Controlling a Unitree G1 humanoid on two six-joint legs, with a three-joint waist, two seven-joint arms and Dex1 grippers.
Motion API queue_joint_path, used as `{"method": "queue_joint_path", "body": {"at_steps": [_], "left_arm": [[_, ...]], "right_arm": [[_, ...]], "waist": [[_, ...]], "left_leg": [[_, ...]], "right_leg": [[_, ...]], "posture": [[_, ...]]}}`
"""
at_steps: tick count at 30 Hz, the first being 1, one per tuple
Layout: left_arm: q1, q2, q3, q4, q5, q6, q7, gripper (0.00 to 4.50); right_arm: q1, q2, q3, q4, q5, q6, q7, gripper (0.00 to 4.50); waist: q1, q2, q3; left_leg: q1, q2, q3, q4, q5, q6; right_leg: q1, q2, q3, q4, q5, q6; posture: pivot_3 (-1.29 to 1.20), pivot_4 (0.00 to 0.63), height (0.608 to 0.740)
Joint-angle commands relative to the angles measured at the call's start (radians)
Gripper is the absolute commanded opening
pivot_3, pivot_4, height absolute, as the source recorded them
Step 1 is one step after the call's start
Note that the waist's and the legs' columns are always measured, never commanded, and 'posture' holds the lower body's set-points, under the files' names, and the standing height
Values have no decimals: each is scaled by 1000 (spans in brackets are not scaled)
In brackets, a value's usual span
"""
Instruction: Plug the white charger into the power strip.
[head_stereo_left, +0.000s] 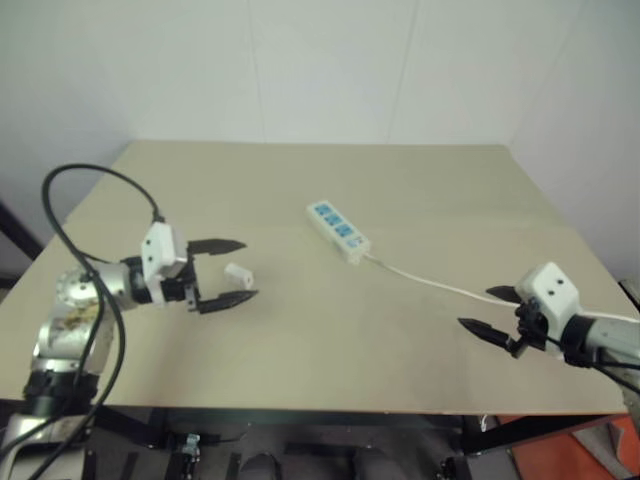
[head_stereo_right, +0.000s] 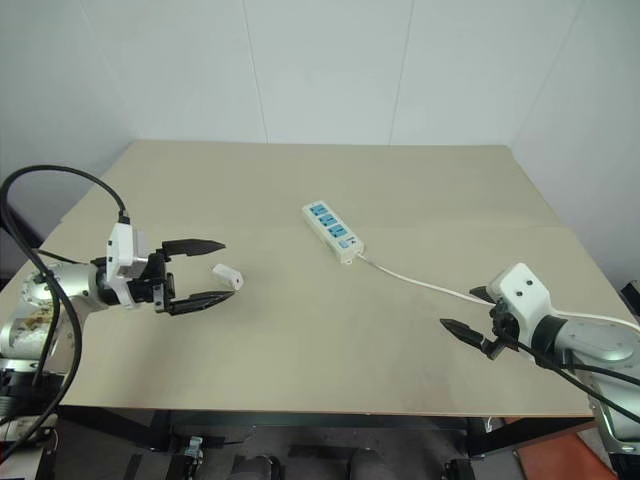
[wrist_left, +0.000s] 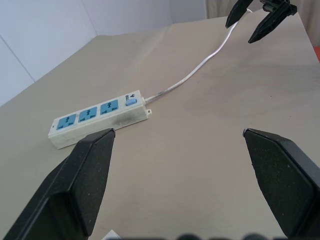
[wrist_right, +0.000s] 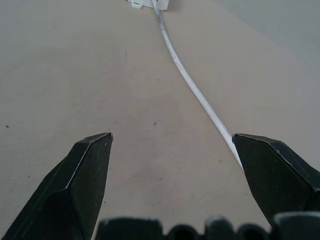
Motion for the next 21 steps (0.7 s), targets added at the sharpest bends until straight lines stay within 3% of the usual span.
{"method": "queue_joint_path", "body": {"at_steps": [1,12,16,21], "left_arm": [[7,2,23,-41,-10,-12,8,4479],[3,8,22,-38,-7,-5,9,4479],[-11,-1,-2,-24,11,-12,7,4479],[-43,-3,-61,4,85,-20,21,4479]], "right_arm": [[-5,-2,-21,-22,2,-18,-3,4500],[-44,30,11,-10,4,-21,-23,4500],[-189,106,139,84,-51,-46,-50,4500],[-445,279,306,344,-185,-133,-134,4500]], "waist": [[0,0,0],[-3,0,0],[-8,0,0],[-6,0,0]], "left_leg": [[0,0,0,0,0,0],[0,0,0,0,0,0],[2,0,1,0,0,0],[3,0,0,-2,0,0]], "right_leg": [[0,0,0,0,0,0],[0,0,0,0,0,0],[1,0,1,0,0,0],[1,1,1,0,0,0]], "posture": [[0,150,740],[0,150,740],[0,150,740],[0,150,740]]}}
